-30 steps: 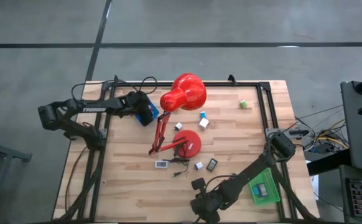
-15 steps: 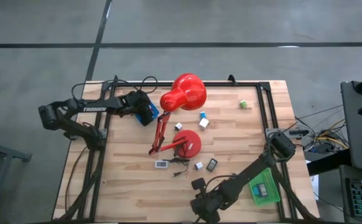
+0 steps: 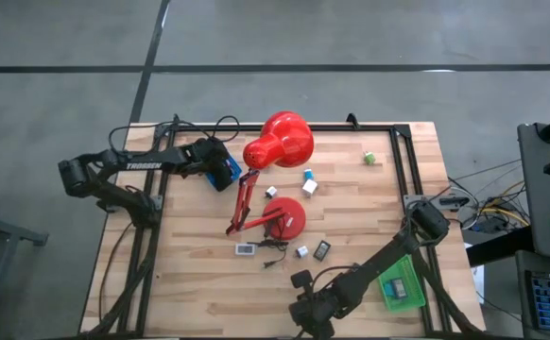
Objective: Pick & Place Office items
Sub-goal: Put the bottom white digital clock into the green bin, then put the top white digital clock into the green bin
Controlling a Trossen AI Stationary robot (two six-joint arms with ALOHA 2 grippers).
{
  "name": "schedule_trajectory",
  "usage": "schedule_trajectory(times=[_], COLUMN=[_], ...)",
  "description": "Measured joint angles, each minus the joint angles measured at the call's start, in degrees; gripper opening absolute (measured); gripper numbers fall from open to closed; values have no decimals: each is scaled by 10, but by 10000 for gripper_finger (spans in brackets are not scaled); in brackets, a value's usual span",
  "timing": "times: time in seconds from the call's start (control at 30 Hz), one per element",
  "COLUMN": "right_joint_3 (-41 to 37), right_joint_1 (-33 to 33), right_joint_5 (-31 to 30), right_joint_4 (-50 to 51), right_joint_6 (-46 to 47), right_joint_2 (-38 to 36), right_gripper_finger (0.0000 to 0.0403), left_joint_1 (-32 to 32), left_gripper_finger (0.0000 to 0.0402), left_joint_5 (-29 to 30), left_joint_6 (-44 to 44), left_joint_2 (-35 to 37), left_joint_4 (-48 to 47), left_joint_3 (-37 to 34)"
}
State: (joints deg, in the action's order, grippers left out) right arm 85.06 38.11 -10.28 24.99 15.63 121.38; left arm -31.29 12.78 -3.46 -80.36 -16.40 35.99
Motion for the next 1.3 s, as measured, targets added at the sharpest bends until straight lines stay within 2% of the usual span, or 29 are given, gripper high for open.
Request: schedule_trajectory(times=[0.5,0.57,0.73,0.83,1.17,1.3], right_joint_3=[0,0,0,0,0,0], right_joint_1=[0,0,0,0,0,0], right_joint_5=[0,0,1,2,3,3], right_joint_4=[0,0,0,0,0,0], right_joint_6=[0,0,0,0,1,0], right_joint_2=[0,0,0,0,0,0], right_gripper_finger=[8,8,8,8,8,8], left_joint_1=[0,0,1,0,3,12], left_gripper_finger=[130,154,265,296,297,297], left_joint_5=[-3,-4,-8,-4,-7,-74], left_joint_6=[-6,-6,-2,-1,-26,-69], left_joint_2=[0,0,-1,-1,60,79], left_joint_4=[0,0,-4,-4,-9,4], left_joint_3=[0,0,-2,-1,20,29])
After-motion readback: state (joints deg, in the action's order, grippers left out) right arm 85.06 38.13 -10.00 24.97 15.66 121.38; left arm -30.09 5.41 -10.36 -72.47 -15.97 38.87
